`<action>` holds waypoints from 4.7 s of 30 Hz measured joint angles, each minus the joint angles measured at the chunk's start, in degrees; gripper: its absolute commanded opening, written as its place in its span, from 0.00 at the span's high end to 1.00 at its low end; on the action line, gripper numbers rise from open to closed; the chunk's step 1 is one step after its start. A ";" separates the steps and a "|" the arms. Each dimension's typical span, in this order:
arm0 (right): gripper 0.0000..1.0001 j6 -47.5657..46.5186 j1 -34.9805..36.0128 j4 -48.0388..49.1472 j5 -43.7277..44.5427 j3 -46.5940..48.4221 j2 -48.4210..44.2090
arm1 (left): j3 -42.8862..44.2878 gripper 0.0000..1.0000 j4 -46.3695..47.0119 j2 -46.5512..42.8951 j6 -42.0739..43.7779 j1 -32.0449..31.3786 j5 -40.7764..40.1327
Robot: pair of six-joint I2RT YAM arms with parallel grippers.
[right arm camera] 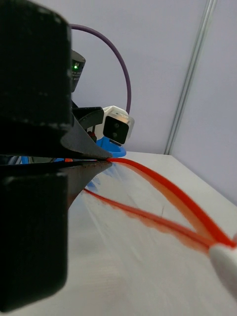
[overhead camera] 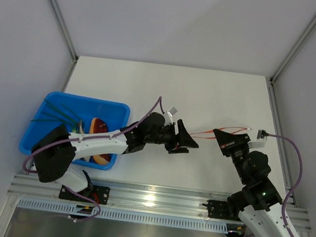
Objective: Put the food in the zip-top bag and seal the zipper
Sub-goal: Open the zipper of the food storage bag at the center of the board.
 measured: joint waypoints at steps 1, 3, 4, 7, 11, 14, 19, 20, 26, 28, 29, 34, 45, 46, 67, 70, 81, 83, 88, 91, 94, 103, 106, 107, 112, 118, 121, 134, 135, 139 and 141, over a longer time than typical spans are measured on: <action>1.00 -0.26 0.20 -0.37 0.15 -0.28 -0.61 | -0.44 0.28 0.37 -0.33 -0.07 -0.02 0.22; 1.00 -0.83 0.44 -0.59 0.33 -1.03 -1.86 | -1.27 0.30 2.14 -0.92 -0.61 -0.02 0.66; 1.00 -1.03 0.57 -0.70 0.39 -1.40 -2.34 | -1.97 0.30 3.80 -1.20 -1.09 -0.04 0.90; 1.00 -1.16 0.90 -0.81 0.55 -2.49 -3.17 | -3.23 0.34 6.75 -1.36 -2.40 -0.20 2.12; 1.00 -1.20 1.46 -1.11 1.27 -3.85 -3.39 | -4.13 0.31 9.18 -1.36 -3.10 -1.05 2.84; 1.00 -1.05 2.03 -1.18 1.77 -4.37 -3.54 | -4.39 0.27 9.40 -1.38 -3.61 -2.19 2.73; 1.00 -1.05 3.89 -1.18 3.02 -4.50 -3.72 | -5.03 0.26 10.12 -1.36 -5.14 -2.54 2.58; 1.00 -1.11 4.37 -1.20 3.39 -4.50 -3.96 | -5.03 0.26 10.12 -1.36 -5.44 -2.51 2.51; 1.00 -2.56 6.19 -1.75 4.83 -4.48 -6.71 | -5.03 0.26 10.05 -1.33 -7.04 -1.49 2.12; 1.00 -2.69 6.25 -2.01 4.72 -4.48 -6.75 | -5.03 0.26 9.62 -1.33 -7.06 -0.61 1.90; 1.00 -2.71 6.32 -2.34 4.66 -4.48 -6.75 | -5.03 0.26 9.31 -1.33 -7.04 -0.31 1.62; 1.00 -2.67 7.02 -3.69 4.15 -4.48 -6.82 | -5.03 0.28 7.69 -1.33 -6.88 1.07 0.22; 1.00 -2.73 8.00 -3.89 4.48 -4.50 -6.97 | -0.81 0.67 3.54 0.61 -4.46 1.70 -1.55; 1.00 -2.73 8.02 -3.87 4.61 -4.50 -6.95 | -0.70 0.69 3.28 0.61 -4.20 1.70 -1.79; 0.24 -19.10 8.44 -13.53 -2.29 15.41 13.20 | 5.25 0.99 -19.04 -5.27 18.80 3.19 -6.36; 0.26 -23.93 8.41 -15.74 -10.51 19.34 17.46 | 10.14 1.00 -24.72 -5.29 24.44 4.52 -6.56; 0.43 -41.07 9.27 -25.83 -20.79 33.99 29.66 | 18.56 1.00 -35.85 -2.99 36.72 6.34 -3.72; 0.43 -43.65 11.13 -27.41 -18.69 34.32 30.84 | 18.88 0.99 -37.29 -2.10 37.38 6.45 -2.49; 0.43 -48.72 18.64 -32.04 -10.08 35.52 34.93 | 20.24 0.99 -39.93 -0.76 38.29 7.41 0.24; 0.45 -50.75 22.82 -33.18 -4.76 35.69 37.29 | 20.92 1.00 -40.30 -0.63 38.66 8.57 2.16; 0.52 -52.35 24.50 -33.73 -0.59 35.69 39.47 | 21.00 0.99 -40.37 -0.61 38.66 9.55 4.17; 0.55 -55.49 27.02 -32.92 9.35 35.54 43.54 | 20.96 0.99 -40.13 -0.46 38.62 10.62 10.45; 0.56 -56.65 27.54 -32.15 10.88 35.54 45.40 | 20.81 0.99 -39.67 -0.46 38.62 11.06 12.24; 0.57 -56.96 27.74 -31.95 11.23 35.54 46.01 | 20.81 0.99 -39.63 -0.44 38.64 11.23 12.63; 0.68 -58.27 28.61 -31.58 12.70 35.28 48.15 | 20.63 0.99 -39.41 -0.42 38.62 12.09 14.82; 1.00 -58.07 28.94 -30.75 13.77 33.94 48.00 | 19.30 0.99 -38.56 -0.42 38.62 12.81 15.80; 1.00 -57.46 28.94 -30.51 13.77 33.57 47.34 | 18.32 0.95 -38.21 -0.42 38.62 12.85 15.78; 1.00 -49.42 28.92 -31.65 12.22 40.72 53.24 | 9.40 0.91 -36.26 -11.96 40.59 13.05 7.19; 1.00 -48.98 28.85 -31.91 12.22 41.72 54.05 | 9.40 0.93 -36.54 -12.59 40.92 13.05 6.23; 1.00 -47.36 27.91 -33.48 11.65 47.21 56.17 | 9.20 0.96 -39.06 -13.18 42.16 13.11 2.03; 1.00 -46.93 27.28 -33.64 10.86 49.31 56.11 | 8.61 0.96 -40.04 -13.16 42.32 13.14 0.33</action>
